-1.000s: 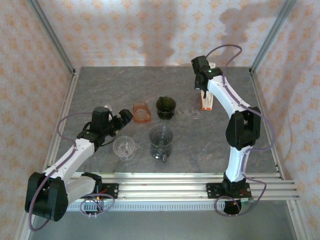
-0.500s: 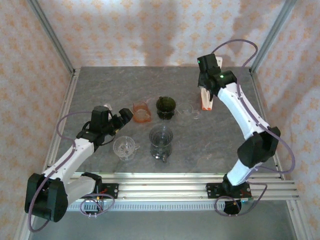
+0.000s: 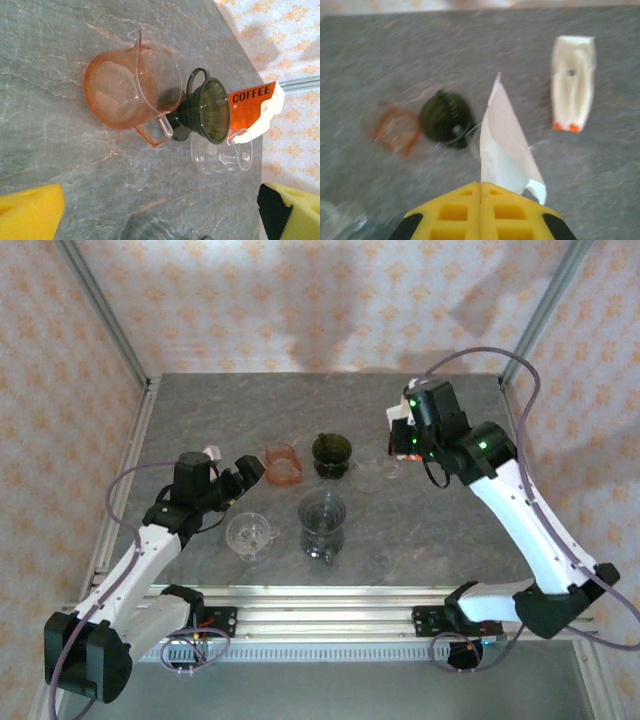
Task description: Place the coffee filter in the dripper
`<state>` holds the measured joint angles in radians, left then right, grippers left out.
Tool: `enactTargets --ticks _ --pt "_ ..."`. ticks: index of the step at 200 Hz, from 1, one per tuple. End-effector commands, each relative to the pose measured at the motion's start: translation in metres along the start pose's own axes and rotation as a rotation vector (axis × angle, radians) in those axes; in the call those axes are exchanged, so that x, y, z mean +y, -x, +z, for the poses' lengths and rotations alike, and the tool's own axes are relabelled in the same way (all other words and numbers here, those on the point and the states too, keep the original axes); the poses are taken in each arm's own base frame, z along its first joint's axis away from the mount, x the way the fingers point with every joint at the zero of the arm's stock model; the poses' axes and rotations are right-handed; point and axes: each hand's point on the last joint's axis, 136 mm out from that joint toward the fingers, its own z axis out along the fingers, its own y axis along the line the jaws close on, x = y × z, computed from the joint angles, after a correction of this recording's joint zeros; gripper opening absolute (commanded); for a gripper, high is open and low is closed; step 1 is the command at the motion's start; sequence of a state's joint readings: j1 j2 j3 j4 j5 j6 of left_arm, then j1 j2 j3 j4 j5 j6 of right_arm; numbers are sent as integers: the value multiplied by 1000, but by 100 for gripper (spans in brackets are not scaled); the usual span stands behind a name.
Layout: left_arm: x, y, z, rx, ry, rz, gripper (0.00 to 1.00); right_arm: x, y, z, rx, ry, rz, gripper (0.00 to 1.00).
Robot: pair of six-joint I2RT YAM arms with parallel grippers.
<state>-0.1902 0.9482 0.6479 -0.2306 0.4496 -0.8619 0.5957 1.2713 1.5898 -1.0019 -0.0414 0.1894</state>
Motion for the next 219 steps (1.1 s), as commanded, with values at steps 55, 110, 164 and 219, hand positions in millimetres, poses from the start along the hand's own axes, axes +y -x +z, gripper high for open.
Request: enactTargets --ticks 55,110,164,219 --pt "-27 -5 -14 17 -56 46 99 91 -87 -53 365 354 -91 0" --pt "-28 -8 -15 24 -66 51 100 116 -105 -63 505 381 -55 0" --pt "-34 -9 -16 31 -92 59 99 115 -108 -53 606 255 -7 0" --pt "-41 -13 -15 45 -132 52 100 125 -104 -28 645 175 22 0"
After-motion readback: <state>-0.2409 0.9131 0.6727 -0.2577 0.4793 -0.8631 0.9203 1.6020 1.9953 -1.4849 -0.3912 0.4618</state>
